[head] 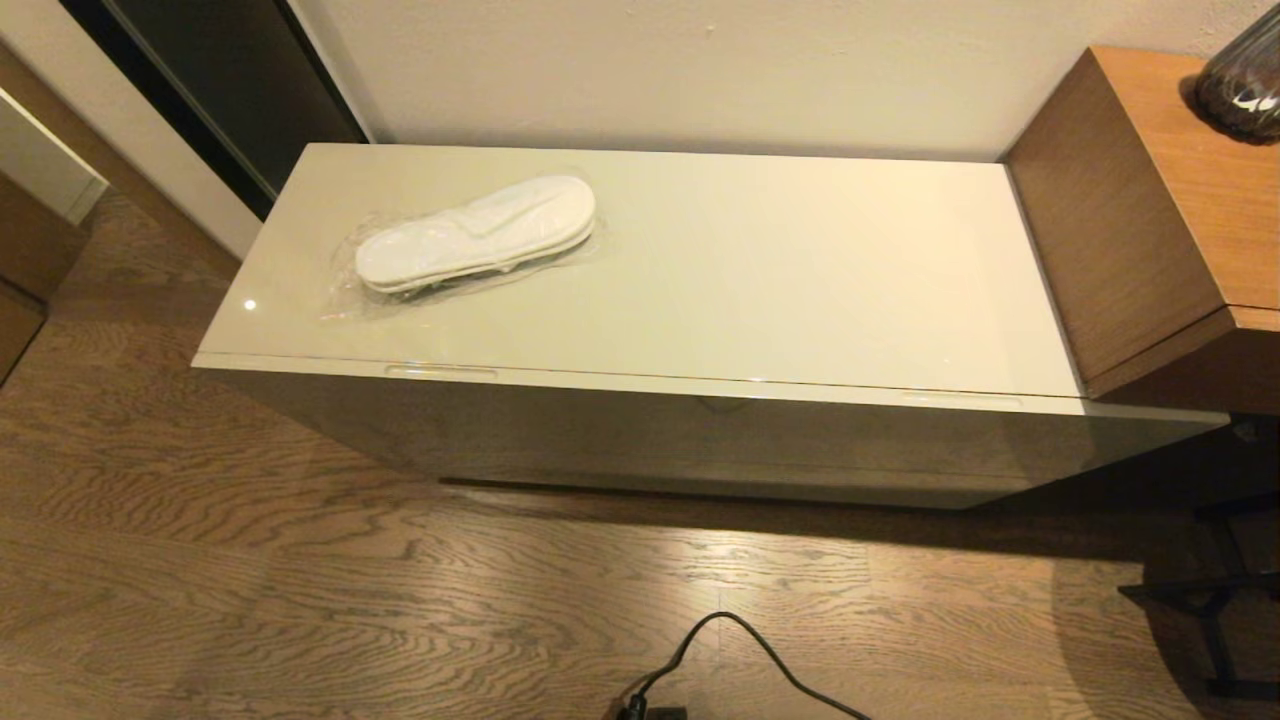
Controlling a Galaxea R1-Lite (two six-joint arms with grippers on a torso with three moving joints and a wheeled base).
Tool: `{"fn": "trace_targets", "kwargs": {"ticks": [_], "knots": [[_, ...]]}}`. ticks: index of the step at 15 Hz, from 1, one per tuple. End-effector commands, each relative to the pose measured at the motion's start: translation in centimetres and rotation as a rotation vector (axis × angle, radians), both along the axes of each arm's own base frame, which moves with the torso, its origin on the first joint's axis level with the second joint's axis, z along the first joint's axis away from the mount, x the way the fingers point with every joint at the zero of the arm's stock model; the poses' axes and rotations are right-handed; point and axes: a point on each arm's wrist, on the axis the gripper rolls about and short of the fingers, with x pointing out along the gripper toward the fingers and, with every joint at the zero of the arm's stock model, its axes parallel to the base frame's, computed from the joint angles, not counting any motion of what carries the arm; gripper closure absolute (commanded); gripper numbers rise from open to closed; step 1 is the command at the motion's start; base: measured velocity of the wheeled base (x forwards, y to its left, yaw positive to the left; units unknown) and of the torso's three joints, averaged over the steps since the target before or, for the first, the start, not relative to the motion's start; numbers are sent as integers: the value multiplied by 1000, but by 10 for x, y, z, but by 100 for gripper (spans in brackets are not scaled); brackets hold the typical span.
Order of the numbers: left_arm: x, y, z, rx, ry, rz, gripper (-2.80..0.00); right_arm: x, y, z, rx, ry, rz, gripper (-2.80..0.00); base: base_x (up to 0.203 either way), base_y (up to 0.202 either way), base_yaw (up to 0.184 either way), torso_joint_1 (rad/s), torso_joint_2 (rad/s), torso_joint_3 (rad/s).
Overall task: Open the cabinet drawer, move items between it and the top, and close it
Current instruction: Open the drawer
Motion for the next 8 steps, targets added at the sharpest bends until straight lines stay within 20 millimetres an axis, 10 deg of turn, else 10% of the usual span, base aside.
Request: {"fn": "trace_targets", "kwargs": {"ticks": [1, 8], "knots": [[0, 0, 0, 0, 2, 0, 0, 0, 0, 0, 0, 1, 0, 0, 0, 0, 0, 0, 0, 0], [0, 0, 0, 0, 0, 0, 0, 0, 0, 0, -2, 1, 0, 0, 0, 0, 0, 0, 0, 0]]}}
